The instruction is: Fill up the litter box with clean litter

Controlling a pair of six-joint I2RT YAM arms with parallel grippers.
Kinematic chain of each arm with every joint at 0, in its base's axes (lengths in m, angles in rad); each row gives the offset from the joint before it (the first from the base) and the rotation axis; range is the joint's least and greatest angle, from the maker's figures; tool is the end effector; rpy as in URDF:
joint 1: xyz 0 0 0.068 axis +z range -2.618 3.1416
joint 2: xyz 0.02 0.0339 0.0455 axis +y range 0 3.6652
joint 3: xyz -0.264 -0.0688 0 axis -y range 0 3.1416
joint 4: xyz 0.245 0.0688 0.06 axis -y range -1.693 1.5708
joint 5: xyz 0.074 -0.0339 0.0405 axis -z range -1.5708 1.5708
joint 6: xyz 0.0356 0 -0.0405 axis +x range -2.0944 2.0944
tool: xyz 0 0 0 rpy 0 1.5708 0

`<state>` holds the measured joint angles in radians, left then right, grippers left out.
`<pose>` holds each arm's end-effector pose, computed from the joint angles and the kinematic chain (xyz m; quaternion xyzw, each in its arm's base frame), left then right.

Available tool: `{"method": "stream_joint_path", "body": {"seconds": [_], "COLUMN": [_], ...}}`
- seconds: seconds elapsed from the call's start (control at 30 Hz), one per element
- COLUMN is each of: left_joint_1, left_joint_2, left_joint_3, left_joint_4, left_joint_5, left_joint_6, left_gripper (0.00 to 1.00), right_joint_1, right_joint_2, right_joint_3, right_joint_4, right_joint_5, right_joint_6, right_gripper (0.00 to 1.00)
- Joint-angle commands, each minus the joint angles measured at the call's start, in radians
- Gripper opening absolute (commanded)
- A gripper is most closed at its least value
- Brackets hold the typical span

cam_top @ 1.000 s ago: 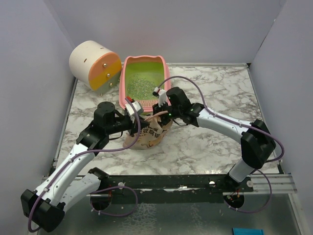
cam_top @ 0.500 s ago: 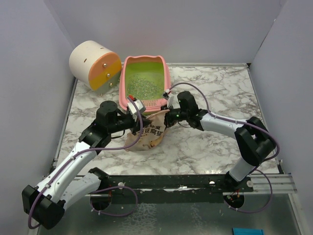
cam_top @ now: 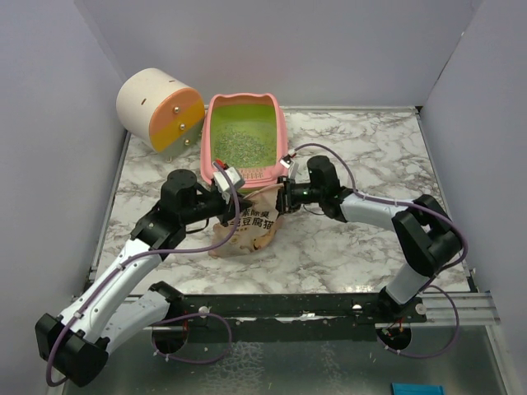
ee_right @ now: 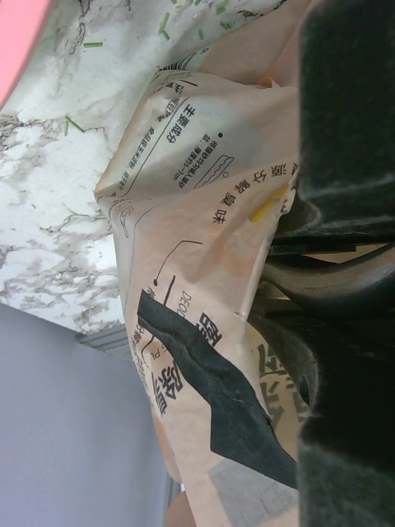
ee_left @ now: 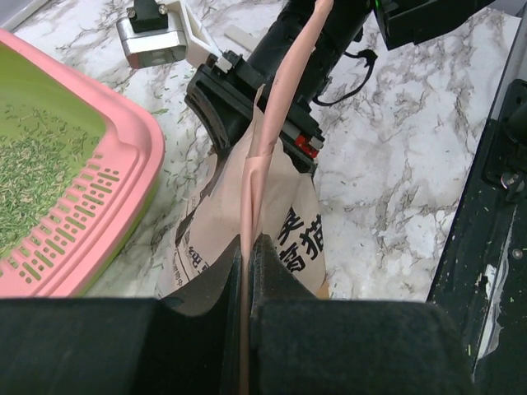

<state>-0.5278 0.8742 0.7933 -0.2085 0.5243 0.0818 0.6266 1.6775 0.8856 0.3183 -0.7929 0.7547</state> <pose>0.1639 -0.1162 0.3261 0.3801 0.6921 -0.3303 0.5171 0.2695 0.2264 0.1986 -0.1506 0.7984 0.5604 0.1609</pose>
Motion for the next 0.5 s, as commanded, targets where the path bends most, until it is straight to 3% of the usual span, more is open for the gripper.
{"method": "stream_joint_path", "body": {"seconds": [0.0,0.47], "left_joint_1": [0.006,0.006], "left_joint_2": [-0.048,-0.119], "left_joint_3": [0.062,0.057], "left_joint_4": [0.048,0.003], "left_joint_5": [-0.06,-0.073], "left_joint_6": [0.035,0.059], "left_gripper": [0.0,0.0], "right_joint_1": [-0.041,-0.223], "right_joint_2": [-0.057,-0.17], "right_joint_3": [-0.021,-0.045], "right_joint_4": [0.083,-0.023], "right_joint_5": [-0.159,-0.181], "right_joint_6": [0.141,0.112], "right_gripper": [0.01,0.01]}}
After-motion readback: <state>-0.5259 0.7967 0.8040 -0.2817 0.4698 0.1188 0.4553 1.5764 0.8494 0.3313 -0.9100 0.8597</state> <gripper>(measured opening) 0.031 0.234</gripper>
